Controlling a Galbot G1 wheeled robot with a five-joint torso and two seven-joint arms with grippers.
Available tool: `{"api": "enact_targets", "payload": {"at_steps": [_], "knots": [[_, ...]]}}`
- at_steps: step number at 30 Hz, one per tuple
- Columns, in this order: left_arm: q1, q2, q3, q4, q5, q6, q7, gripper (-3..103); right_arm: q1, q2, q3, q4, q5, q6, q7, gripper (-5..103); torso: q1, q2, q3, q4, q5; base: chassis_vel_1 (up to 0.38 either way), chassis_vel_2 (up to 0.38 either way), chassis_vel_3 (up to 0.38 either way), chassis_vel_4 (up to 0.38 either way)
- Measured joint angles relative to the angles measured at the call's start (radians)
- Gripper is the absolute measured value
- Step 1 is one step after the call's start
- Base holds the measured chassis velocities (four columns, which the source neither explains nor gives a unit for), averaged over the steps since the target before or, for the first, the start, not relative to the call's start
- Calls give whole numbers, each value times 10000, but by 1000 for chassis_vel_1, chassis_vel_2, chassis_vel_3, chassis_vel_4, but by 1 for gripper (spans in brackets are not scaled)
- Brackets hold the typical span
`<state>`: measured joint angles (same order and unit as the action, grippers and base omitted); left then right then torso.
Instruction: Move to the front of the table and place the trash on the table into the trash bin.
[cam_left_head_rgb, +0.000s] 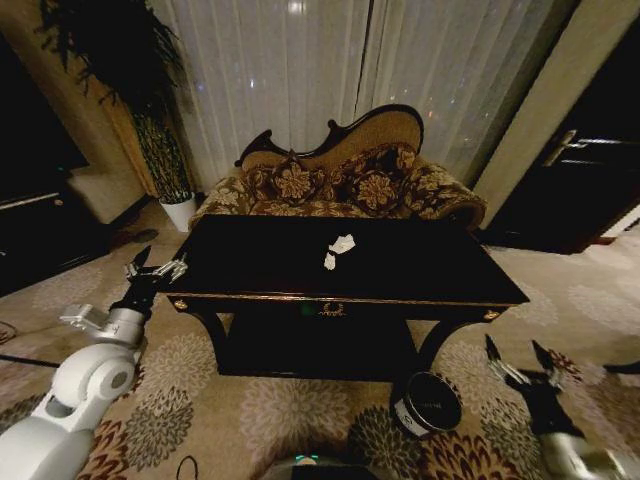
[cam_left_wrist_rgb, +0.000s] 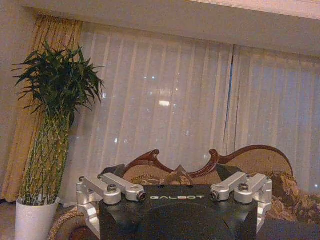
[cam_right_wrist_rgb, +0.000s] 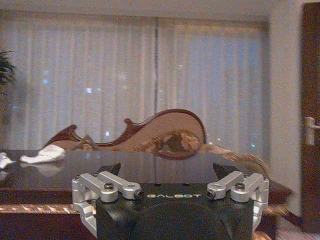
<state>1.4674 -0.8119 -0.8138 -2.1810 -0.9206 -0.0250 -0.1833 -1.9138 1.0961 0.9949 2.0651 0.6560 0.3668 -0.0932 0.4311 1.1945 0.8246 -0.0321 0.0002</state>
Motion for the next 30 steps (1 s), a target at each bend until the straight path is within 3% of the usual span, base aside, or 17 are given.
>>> {"api": "enact_targets", "payload": {"at_steps": [6, 11, 16, 23, 30], "knots": [[0, 0, 0, 0, 0, 0, 0, 100, 514, -868, -279, 472, -109, -763, 458, 100, 1, -1, 1, 0, 0, 0, 0, 0, 0], [0, 0, 0, 0, 0, 0, 0, 100, 1160, -1640, -613, 1064, 123, -2078, 1200, 100, 0, 0, 1, 0, -3, 0, 0, 0, 0], [0, 0, 0, 0, 0, 0, 0, 100, 1570, -2021, -865, 1431, 376, -2742, 1439, 100, 1, 0, 1, -2, -3, 0, 0, 0, 0], [0, 0, 0, 0, 0, 0, 0, 100, 2426, -2679, -1512, 1367, 495, -3264, 1514, 100, 0, 0, 0, -1, -3, 0, 0, 0, 0], [0, 0, 0, 0, 0, 0, -1, 100, 4165, -3894, -3086, 494, 999, -3526, 1596, 100, 1, -1, 0, 0, -1, 0, 0, 0, 0]]}}
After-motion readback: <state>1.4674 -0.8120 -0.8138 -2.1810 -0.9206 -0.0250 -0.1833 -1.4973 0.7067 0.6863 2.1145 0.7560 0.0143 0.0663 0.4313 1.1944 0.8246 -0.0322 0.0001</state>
